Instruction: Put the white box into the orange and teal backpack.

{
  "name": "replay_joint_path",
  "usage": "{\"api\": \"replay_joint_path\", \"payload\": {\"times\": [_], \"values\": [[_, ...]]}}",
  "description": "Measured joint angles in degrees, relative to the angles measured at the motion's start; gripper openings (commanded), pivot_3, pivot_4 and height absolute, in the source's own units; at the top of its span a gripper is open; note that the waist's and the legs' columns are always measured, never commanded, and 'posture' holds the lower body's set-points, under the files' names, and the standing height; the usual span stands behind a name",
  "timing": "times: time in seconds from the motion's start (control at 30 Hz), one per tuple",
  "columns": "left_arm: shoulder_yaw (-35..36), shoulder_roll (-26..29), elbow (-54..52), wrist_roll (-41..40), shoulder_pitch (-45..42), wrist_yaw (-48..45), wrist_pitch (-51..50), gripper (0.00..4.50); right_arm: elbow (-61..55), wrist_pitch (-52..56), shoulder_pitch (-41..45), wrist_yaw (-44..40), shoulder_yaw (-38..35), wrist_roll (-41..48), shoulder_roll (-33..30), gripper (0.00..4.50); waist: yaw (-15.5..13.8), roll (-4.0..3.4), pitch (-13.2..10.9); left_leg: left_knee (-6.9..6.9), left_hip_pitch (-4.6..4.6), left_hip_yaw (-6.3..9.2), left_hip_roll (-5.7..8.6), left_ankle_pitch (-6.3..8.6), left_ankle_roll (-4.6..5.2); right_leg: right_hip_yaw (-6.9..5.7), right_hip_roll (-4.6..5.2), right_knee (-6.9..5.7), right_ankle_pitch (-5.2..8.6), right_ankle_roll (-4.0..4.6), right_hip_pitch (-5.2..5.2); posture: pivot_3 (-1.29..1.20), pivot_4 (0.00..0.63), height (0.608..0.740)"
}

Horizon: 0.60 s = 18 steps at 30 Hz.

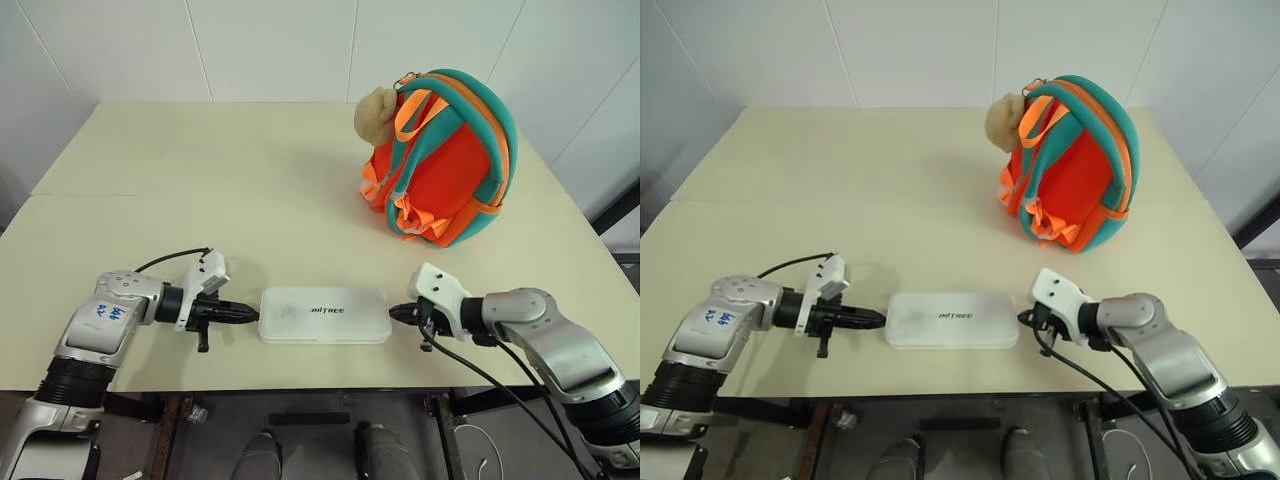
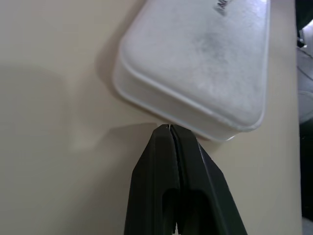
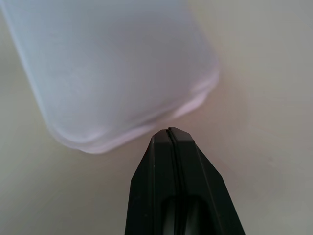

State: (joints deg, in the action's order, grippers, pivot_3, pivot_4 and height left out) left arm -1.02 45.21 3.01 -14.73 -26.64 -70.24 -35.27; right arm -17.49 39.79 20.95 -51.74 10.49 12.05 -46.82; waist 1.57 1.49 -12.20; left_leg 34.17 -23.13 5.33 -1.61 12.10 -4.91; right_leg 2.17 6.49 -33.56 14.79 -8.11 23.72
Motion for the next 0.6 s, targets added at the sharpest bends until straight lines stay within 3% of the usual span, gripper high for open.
{"api": "replay_joint_path", "payload": {"times": [0.1, 0.13, 0.23, 0.53, 0.6], "values": [[2.9, -0.1, 0.1, -1.2, -2.4, 2.2, 1.5, 0.03, 1.2, -1.2, 0.0, 0.0, -1.7, -0.2, -0.9, 0.00, 0.0, 0.01, 0.0, 0.01, 0.00, 0.00, 0.00, 0.00, 0.00, 0.00, 0.00, -0.01, 0.00, -0.01, 0.00, 0.00, 0.150, 0.740], [3.3, -0.1, 0.3, -2.1, -3.2, 2.1, 0.5, 0.00, 1.3, -1.4, -0.1, 0.0, -2.0, -0.3, -1.0, 0.17, 0.0, 0.00, 0.0, 0.01, 0.02, 0.00, 0.00, 0.00, 0.00, 0.00, 0.00, -0.01, -0.01, -0.02, -0.02, 0.00, 0.150, 0.740], [4.0, -0.1, 2.8, -6.0, -7.6, 2.8, -8.7, 0.63, 2.0, -2.1, -0.1, 0.0, -2.5, -0.5, -2.1, 0.93, 0.0, 0.01, 0.0, 0.06, -0.01, 0.00, 0.00, 0.00, 0.00, 0.00, -0.01, -0.06, -0.01, -0.07, -0.01, 0.00, 0.150, 0.740], [3.9, 0.0, 4.0, -11.3, -9.1, 5.6, -24.0, 3.53, 3.2, -2.4, 0.1, 0.8, -4.0, -1.4, -2.2, 4.03, 0.1, 0.01, 0.0, 0.06, 0.04, 0.01, 0.00, 0.01, 0.02, 0.02, -0.03, -0.22, -0.03, -0.23, 0.02, 0.00, 0.150, 0.740], [4.0, 0.0, 4.1, -12.9, -9.2, 5.7, -27.6, 4.17, 3.2, -2.4, 0.1, 0.9, -4.0, -1.4, -2.2, 4.50, 0.1, 0.01, 0.0, 0.07, 0.03, 0.00, 0.00, 0.01, 0.02, 0.02, -0.02, -0.21, -0.01, -0.20, 0.02, 0.00, 0.150, 0.740]]}}
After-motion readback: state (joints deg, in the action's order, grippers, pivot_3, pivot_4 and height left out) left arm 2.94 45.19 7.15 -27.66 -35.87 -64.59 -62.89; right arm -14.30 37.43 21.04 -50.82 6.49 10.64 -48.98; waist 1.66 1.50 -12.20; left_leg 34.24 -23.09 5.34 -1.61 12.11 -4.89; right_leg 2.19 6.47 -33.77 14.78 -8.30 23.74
